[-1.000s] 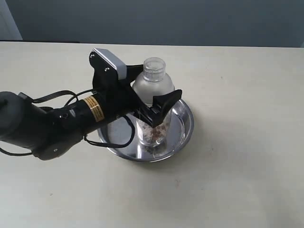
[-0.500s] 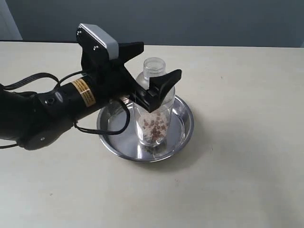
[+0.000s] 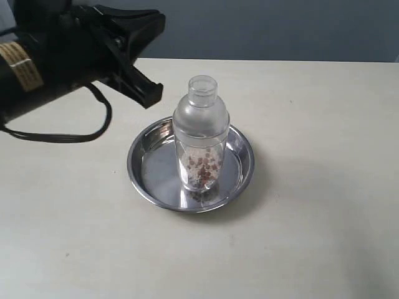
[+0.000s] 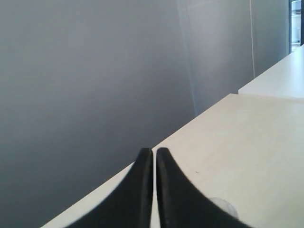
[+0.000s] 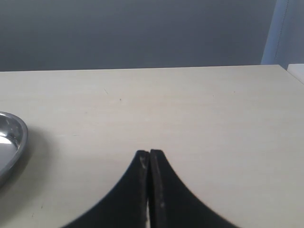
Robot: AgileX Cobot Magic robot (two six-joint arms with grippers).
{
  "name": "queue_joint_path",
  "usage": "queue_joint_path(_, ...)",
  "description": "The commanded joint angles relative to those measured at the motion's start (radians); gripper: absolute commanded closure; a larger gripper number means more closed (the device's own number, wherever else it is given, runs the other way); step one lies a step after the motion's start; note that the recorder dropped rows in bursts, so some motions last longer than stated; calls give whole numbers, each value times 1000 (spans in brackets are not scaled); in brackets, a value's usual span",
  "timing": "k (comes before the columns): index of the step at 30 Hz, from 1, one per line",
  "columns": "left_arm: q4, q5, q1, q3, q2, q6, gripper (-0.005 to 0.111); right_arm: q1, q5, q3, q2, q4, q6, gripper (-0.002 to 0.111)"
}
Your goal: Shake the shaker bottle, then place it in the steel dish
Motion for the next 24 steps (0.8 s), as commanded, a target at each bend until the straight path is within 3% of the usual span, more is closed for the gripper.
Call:
queue_joint_path(1, -46, 201, 0, -1, -159, 11, 105, 0, -8, 2, -4, -1, 0, 109)
queue_joint_path(11, -5, 462, 0, -1, -458, 11, 105, 0, -8, 2, -4, -1, 0, 109)
queue_joint_path(15, -9, 642, 6, 15, -563, 8, 105, 0, -8, 2, -4, -1, 0, 109)
queue_joint_path(18, -56, 674, 81, 78, -629, 7, 105, 0, -8, 2, -4, -1, 0, 109)
queue_joint_path(22, -167, 532, 229, 278, -767, 7, 106, 0, -8, 2, -4, -1, 0, 109)
queue_joint_path(24, -181, 480, 270, 369, -844, 9, 106, 0, -8, 2, -4, -1, 0, 109)
